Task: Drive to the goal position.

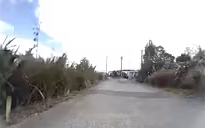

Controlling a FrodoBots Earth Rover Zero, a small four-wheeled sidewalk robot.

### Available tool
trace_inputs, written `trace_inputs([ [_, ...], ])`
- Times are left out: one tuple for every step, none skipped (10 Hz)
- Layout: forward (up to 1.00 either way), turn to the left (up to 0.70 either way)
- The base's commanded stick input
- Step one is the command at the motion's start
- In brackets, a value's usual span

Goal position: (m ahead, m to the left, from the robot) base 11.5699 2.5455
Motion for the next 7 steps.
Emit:
trace_inputs([
  [0.85,0.0],
  [0.85,0.0],
  [0.85,0.0],
  [0.85,0.0],
  [0.85,0.0],
  [0.85,0.0],
  [0.85,0.0],
])
